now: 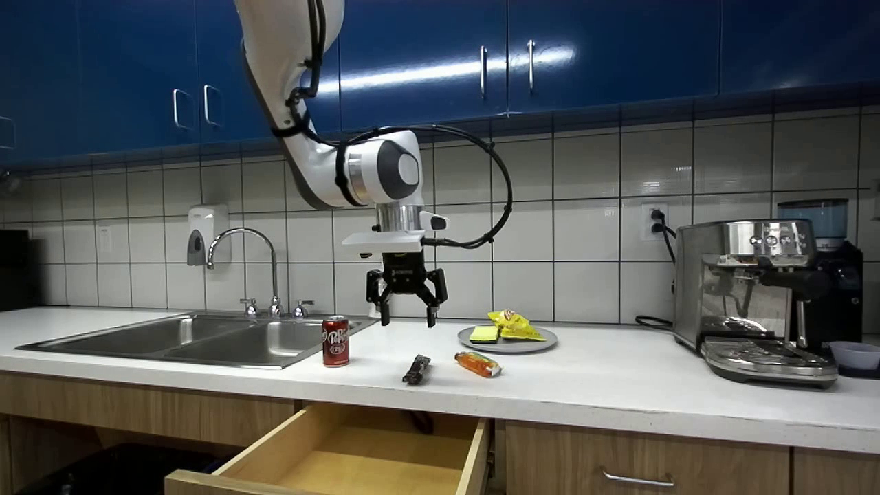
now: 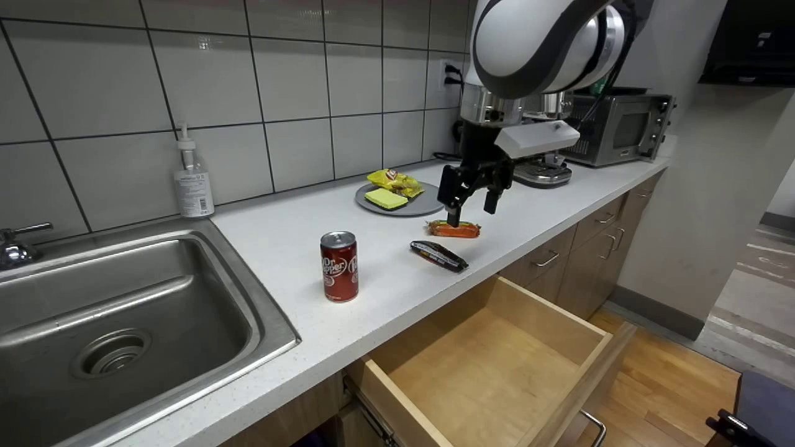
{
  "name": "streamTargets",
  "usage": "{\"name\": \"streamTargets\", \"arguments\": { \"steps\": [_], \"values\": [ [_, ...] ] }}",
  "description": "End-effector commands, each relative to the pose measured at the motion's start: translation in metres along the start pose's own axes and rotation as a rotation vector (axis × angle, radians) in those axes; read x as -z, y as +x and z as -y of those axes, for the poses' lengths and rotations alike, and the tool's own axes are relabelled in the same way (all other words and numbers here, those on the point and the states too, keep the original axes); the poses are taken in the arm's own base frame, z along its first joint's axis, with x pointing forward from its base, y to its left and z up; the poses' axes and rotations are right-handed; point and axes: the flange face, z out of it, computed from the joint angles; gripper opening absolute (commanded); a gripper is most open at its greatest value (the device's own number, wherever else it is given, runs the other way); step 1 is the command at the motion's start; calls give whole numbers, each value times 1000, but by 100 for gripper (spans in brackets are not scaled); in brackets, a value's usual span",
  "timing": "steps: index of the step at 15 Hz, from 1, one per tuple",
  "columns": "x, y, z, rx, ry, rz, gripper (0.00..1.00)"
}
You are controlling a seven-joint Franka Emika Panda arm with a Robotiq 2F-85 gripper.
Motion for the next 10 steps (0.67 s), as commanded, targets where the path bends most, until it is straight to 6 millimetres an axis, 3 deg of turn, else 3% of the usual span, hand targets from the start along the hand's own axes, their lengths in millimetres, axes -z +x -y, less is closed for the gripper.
{"name": "streamTargets", "arguments": {
  "steps": [1,10],
  "values": [
    [-3,27,-1,30,-2,34,100],
    [-23,56,-2,61,0,113,100]
  ]
}}
